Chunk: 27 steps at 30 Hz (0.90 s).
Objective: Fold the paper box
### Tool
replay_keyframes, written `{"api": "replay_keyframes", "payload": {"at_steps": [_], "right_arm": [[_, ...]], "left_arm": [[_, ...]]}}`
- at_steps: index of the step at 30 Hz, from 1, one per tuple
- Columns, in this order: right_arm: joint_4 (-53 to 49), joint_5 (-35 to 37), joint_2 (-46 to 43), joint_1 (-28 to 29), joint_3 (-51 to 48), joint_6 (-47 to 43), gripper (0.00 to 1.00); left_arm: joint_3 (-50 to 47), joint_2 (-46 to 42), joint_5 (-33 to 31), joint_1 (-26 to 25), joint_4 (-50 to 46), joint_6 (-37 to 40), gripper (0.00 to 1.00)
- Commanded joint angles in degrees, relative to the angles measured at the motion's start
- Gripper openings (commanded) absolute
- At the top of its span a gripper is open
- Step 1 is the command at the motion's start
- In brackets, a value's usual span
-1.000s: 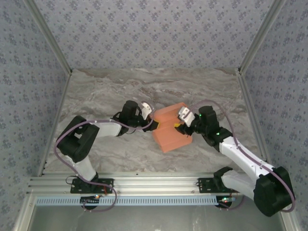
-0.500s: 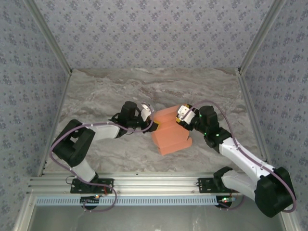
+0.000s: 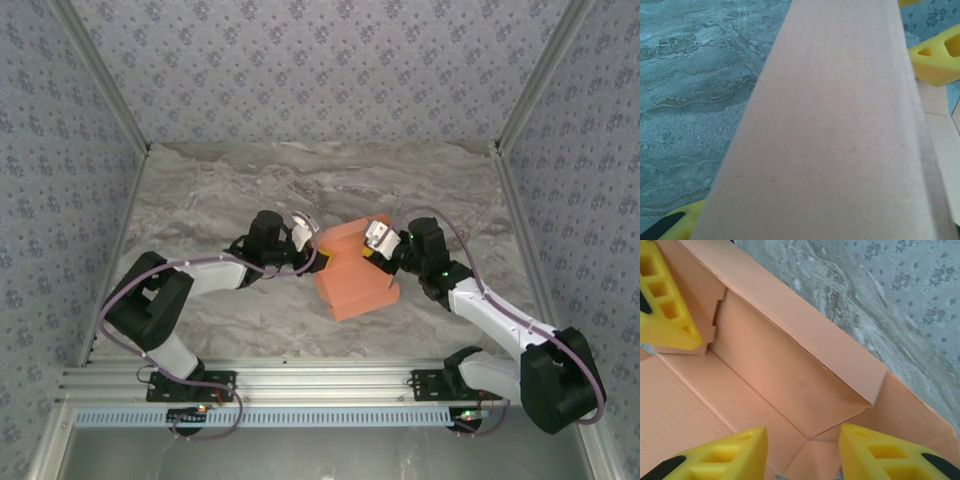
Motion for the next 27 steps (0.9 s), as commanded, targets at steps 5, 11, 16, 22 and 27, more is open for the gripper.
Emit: {"api": "replay_keyframes", "payload": {"at_steps": [5, 11, 16, 22, 27], "right_arm": [[-1.32, -5.63, 1.46, 0.92, 0.77, 2.19, 0.42], [-0.26, -6.99, -5.81, -2.56, -3.21, 4.48, 0.50], [1.93, -15.48, -18.58, -7.36, -9.74, 7.99, 0.57], [12.38, -7.91, -24.17, -14.94, -13.02, 18.49, 0.58], [15.16, -4.47, -22.82, -24.09, -12.54, 25.88, 0.53]], "left_arm": [[0.13, -1.67, -0.78, -1.12, 0.99, 0.77, 0.20], [0.19, -3.90, -3.71, -0.19, -2.14, 0.95, 0.19], [-0.59, -9.16, -4.61, 0.96, -8.53, 1.91, 0.19], [-1.28, -11.88, -2.08, 1.18, -11.19, 5.89, 0.19], [-1.39, -13.35, 1.21, 1.18, -12.10, 7.80, 0.19]]}}
